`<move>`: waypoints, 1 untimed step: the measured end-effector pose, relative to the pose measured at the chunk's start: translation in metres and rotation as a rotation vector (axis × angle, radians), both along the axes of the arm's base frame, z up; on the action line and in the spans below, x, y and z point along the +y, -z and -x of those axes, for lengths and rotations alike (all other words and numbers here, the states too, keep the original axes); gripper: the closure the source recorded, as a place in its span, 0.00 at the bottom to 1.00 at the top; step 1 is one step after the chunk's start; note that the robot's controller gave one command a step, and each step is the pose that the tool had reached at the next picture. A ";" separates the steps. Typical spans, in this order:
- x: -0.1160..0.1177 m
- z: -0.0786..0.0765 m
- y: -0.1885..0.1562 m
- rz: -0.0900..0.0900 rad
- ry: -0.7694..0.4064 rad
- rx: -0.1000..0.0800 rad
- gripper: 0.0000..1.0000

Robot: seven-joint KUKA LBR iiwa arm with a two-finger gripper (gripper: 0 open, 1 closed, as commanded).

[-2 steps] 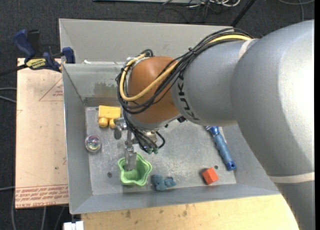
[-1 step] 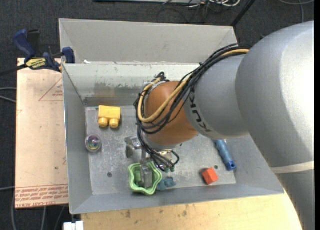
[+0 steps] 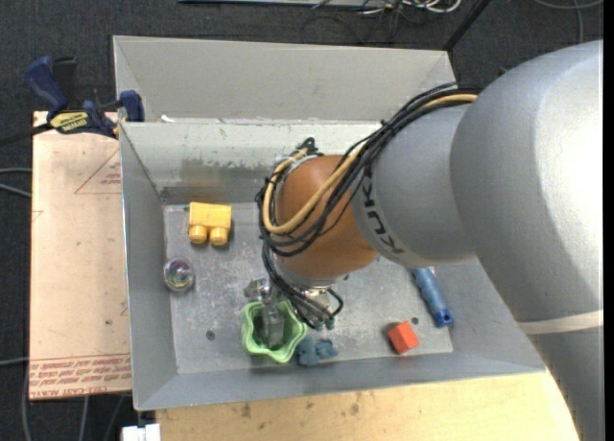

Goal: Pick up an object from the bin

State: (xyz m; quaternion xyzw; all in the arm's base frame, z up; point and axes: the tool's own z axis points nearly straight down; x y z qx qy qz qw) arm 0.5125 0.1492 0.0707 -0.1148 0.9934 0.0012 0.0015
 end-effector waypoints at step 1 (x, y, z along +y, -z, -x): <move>-0.003 -0.020 -0.129 0.000 -0.046 -0.009 1.00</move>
Offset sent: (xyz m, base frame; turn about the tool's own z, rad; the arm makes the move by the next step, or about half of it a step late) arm 0.0174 -0.0034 0.1242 -0.0481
